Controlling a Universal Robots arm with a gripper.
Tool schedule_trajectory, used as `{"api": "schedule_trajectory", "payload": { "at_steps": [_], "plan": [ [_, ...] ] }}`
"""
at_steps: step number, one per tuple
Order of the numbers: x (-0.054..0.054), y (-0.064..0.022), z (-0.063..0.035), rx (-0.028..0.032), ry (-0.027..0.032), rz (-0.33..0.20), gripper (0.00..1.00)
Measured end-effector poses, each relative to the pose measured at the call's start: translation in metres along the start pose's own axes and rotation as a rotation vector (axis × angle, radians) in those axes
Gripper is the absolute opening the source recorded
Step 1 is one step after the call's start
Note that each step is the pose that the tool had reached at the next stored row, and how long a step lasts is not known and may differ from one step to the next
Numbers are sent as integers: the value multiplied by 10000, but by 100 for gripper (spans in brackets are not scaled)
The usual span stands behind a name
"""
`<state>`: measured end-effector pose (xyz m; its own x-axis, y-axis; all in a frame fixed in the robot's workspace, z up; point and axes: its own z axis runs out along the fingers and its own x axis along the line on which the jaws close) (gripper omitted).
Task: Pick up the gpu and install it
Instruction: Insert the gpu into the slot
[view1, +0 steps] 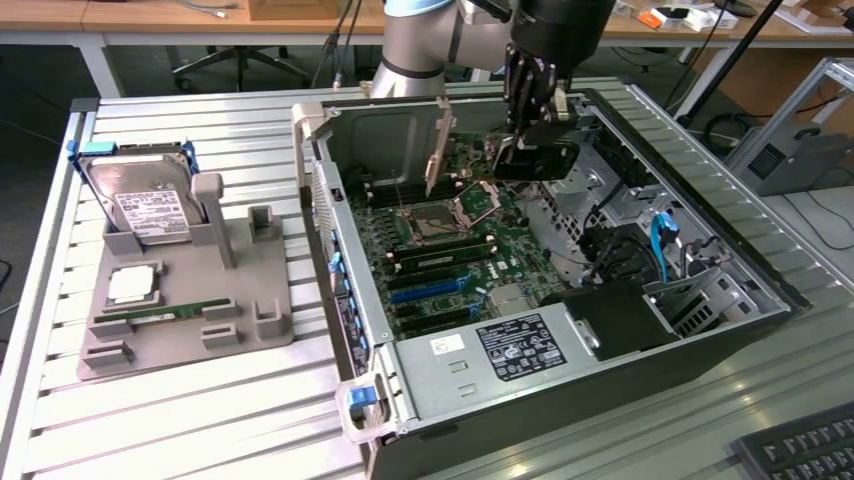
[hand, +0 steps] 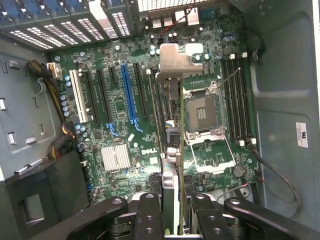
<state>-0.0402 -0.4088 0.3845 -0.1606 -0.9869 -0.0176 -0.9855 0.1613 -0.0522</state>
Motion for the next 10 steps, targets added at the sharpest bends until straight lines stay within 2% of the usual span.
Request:
{"api": "schedule_trajectory", "payload": {
  "at_steps": [10],
  "plan": [
    [9, -2, 0, -4, -11, -210, 27]
  ]
}}
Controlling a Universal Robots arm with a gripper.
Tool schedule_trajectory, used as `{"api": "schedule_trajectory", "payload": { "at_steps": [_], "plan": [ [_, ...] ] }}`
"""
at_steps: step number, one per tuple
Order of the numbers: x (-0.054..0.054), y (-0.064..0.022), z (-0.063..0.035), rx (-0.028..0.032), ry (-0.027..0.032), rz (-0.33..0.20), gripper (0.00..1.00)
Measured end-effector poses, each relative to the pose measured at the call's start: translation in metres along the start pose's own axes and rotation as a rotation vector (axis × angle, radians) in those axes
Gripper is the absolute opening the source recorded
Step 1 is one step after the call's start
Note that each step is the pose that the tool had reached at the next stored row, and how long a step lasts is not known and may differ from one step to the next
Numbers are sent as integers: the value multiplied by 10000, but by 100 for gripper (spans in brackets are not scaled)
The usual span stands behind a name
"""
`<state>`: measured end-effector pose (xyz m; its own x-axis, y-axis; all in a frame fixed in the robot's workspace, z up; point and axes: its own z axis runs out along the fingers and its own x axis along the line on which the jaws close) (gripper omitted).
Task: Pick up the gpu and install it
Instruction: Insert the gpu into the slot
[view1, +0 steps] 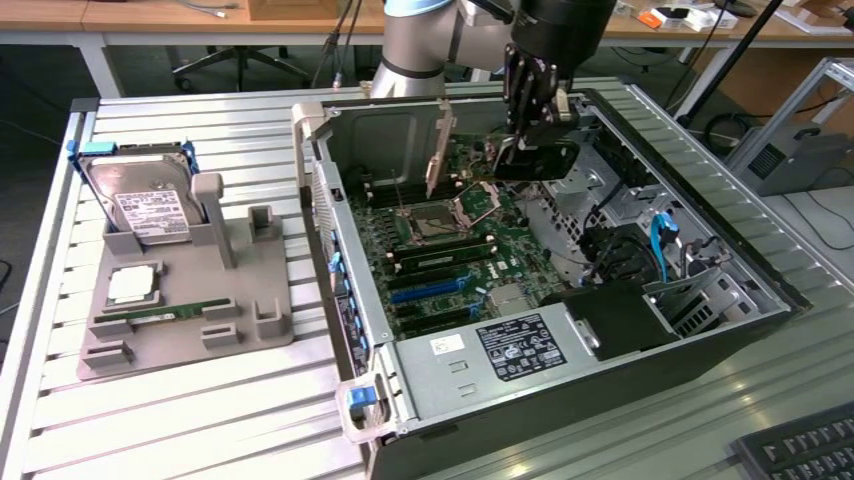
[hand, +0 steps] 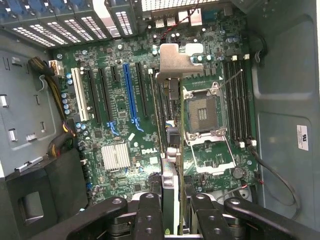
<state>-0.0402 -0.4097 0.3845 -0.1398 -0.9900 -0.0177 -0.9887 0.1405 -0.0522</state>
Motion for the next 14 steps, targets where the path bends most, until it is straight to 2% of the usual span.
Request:
{"api": "schedule_trajectory", "payload": {
  "at_steps": [14],
  "plan": [
    [9, -1, 0, -6, -15, -306, 27]
  ]
}}
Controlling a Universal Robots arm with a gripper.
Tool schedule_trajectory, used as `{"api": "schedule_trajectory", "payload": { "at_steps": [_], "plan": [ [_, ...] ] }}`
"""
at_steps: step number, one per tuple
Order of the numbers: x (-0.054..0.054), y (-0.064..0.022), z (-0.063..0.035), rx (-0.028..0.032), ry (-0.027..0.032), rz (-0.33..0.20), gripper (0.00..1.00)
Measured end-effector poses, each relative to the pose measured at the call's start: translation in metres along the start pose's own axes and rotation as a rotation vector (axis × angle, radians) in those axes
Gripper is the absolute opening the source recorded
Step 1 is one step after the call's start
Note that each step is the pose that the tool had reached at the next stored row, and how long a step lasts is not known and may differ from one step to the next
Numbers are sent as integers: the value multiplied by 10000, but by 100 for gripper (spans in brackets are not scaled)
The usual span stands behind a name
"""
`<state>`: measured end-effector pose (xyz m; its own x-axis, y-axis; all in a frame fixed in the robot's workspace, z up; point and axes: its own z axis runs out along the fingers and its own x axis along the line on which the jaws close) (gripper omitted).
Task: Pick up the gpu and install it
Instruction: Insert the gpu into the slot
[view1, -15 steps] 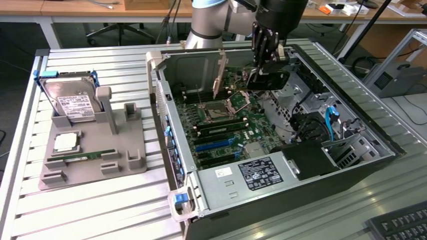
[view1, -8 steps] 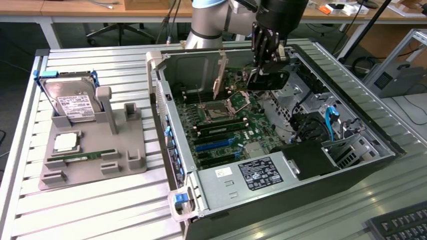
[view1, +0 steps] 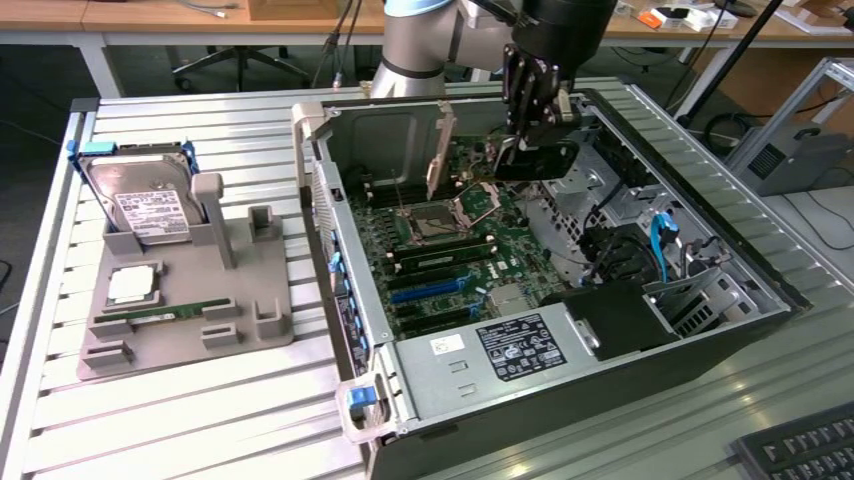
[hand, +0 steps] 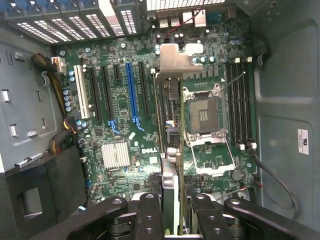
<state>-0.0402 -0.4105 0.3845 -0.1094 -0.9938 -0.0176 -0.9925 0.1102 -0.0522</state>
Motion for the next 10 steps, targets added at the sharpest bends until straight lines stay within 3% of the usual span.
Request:
{"api": "schedule_trajectory", "payload": {
  "at_steps": [10],
  "plan": [
    [5, -1, 0, -4, -11, -219, 27]
  ]
}}
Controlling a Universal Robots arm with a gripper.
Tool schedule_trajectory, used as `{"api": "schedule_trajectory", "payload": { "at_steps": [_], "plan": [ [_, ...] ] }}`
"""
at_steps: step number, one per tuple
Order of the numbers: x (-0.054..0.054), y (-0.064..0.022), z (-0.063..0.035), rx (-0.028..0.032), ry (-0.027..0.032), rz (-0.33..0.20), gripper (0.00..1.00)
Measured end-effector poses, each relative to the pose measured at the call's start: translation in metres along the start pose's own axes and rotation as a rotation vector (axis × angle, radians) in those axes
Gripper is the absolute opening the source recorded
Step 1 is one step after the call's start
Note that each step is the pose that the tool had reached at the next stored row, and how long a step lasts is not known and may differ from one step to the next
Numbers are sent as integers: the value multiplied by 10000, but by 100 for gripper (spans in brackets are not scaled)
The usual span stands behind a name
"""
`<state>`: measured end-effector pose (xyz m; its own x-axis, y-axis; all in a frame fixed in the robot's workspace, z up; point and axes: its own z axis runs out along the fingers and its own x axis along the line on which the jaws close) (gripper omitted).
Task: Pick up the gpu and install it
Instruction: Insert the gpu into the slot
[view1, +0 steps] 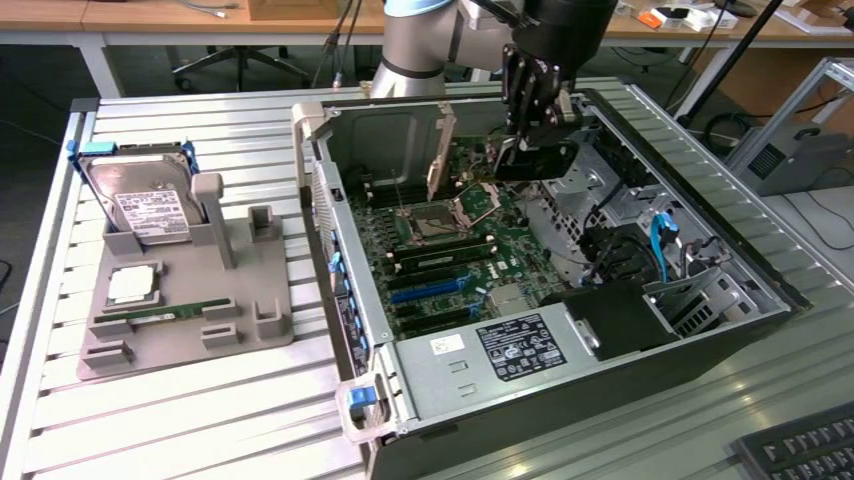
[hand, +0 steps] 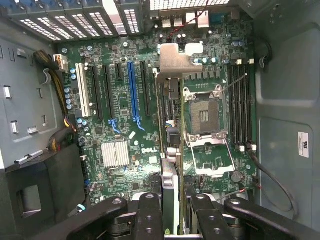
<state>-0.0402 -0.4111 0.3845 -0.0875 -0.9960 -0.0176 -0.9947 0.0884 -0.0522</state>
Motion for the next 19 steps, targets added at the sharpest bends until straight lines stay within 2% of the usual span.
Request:
{"api": "schedule_trajectory", "payload": {
  "at_steps": [19],
  "plan": [
    [12, -1, 0, -7, -22, -417, 27]
  ]
}}
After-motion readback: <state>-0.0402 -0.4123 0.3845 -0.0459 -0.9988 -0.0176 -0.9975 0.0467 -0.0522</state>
